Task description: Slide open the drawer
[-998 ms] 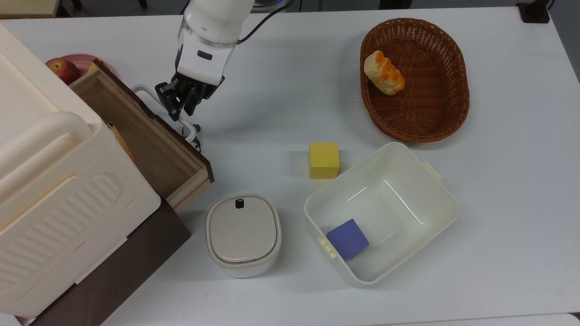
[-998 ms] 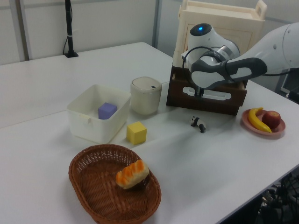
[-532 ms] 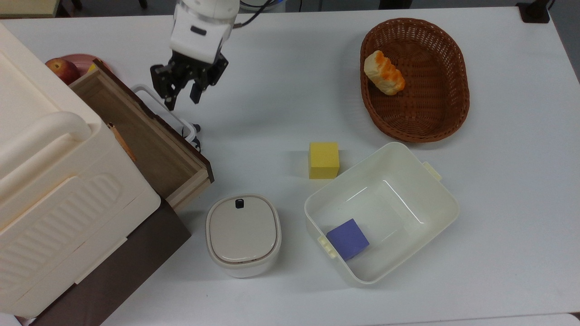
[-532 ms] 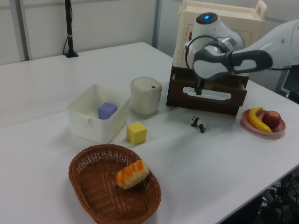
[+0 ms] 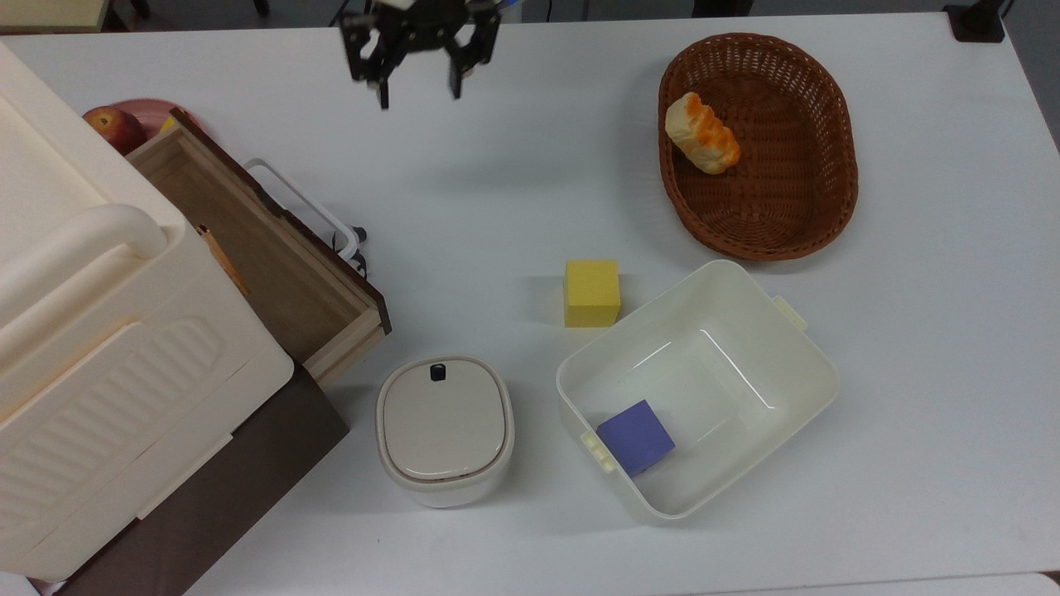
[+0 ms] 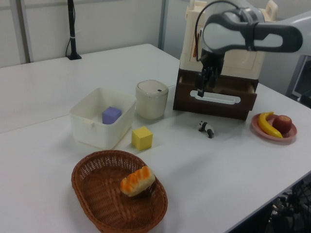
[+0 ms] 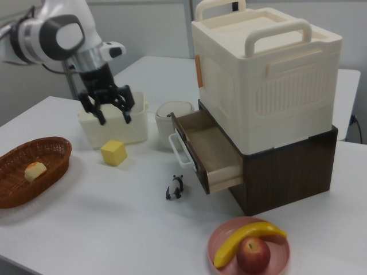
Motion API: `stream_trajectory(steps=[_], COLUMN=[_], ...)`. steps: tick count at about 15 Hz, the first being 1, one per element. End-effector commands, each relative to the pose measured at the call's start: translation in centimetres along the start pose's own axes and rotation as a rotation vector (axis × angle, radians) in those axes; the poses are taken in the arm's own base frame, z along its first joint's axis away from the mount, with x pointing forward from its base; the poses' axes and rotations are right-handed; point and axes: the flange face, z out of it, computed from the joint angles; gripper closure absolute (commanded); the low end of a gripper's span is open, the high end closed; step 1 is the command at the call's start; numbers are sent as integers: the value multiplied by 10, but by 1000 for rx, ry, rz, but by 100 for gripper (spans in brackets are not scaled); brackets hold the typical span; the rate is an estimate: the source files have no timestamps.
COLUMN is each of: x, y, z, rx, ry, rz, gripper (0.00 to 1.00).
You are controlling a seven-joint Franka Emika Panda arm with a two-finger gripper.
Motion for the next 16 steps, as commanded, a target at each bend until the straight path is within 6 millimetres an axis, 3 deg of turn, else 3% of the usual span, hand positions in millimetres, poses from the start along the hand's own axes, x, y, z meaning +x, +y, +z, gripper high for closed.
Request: stream_trajectory(steps=[1, 4, 7, 8, 11, 16], x=[-1, 6, 24, 25, 24, 22], y=[-24, -34, -24, -13, 11, 12], z=[-17, -9, 7, 13, 13, 11], rx=[64, 64, 97, 103, 110, 112], ry=[-24, -33, -44, -49, -42, -47], rz=[232, 373, 408, 420, 452, 463], gripper=[0, 0, 0, 0, 0, 0])
